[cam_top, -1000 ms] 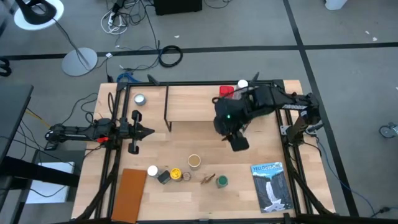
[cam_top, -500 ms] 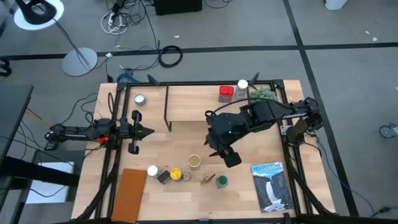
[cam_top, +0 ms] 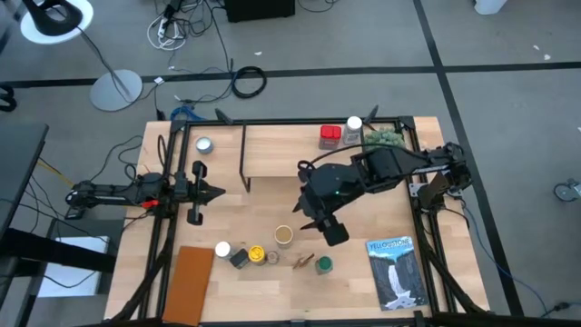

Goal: Shelf spices
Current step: Put the brown seasoning bottle on the shelf

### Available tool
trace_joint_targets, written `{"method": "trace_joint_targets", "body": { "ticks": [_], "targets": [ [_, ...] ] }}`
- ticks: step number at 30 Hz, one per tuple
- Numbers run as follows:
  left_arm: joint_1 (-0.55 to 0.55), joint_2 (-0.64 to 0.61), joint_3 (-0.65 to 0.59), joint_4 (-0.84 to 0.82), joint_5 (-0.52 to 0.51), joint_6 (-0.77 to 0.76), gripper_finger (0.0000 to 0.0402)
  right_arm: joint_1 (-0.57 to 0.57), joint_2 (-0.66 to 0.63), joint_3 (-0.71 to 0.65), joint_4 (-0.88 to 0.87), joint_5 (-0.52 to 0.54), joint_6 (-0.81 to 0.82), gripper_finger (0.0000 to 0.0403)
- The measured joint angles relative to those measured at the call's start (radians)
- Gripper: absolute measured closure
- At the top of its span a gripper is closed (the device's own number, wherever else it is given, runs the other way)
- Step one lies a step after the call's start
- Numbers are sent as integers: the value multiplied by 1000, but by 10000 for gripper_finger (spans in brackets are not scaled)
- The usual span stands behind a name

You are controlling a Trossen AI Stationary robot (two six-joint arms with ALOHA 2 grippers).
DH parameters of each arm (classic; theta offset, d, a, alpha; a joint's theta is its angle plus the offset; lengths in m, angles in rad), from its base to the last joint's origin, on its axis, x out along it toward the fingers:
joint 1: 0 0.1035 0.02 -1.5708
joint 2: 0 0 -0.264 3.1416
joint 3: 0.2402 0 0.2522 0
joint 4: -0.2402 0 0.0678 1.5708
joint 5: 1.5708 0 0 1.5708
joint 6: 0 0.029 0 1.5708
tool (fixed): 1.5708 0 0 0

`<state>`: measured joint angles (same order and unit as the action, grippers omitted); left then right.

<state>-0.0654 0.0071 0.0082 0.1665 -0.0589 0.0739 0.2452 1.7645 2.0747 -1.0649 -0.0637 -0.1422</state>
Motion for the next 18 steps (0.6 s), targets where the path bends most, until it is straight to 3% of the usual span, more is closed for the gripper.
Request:
{"method": "trace_joint_targets", "body": {
  "ticks": [9, 18],
  "targets": [
    [0, 0, 0, 0, 0, 0, 390, -68, 0, -6, -181, 47, -35, 190],
    [0, 0, 0, 0, 0, 0, 390, -149, 0, -107, -135, 49, -35, 193]
  ]
}}
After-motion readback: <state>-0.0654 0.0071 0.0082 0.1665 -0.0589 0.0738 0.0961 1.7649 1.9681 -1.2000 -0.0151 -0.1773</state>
